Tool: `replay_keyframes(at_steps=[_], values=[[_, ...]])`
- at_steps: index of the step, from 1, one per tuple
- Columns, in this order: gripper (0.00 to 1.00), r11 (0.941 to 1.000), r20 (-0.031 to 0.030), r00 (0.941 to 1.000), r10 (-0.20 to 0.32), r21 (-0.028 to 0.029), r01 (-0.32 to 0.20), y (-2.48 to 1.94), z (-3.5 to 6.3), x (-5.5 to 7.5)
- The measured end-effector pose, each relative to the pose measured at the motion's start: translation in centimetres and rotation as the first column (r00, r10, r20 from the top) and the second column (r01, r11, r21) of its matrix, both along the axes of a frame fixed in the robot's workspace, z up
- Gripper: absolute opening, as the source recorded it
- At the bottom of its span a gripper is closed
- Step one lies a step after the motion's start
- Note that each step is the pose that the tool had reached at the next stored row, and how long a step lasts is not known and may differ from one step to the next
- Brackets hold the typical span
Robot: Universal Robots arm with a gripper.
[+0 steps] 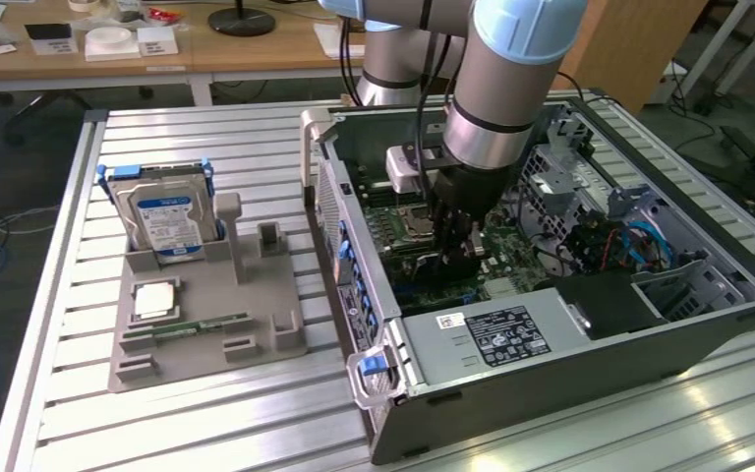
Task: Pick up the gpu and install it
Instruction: 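Insert the gpu into the slot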
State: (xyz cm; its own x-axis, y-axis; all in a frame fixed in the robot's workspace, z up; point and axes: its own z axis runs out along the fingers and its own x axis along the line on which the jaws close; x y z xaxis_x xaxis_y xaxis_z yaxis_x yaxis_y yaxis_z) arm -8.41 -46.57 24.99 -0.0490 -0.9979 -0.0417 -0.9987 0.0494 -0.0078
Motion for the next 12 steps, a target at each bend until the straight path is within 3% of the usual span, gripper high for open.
replay_keyframes(at_steps=[12], values=[[0.26,1.0000,0.0005,1.0000,0.000,0.0000,0.000,0.00,0.00,-0.13]])
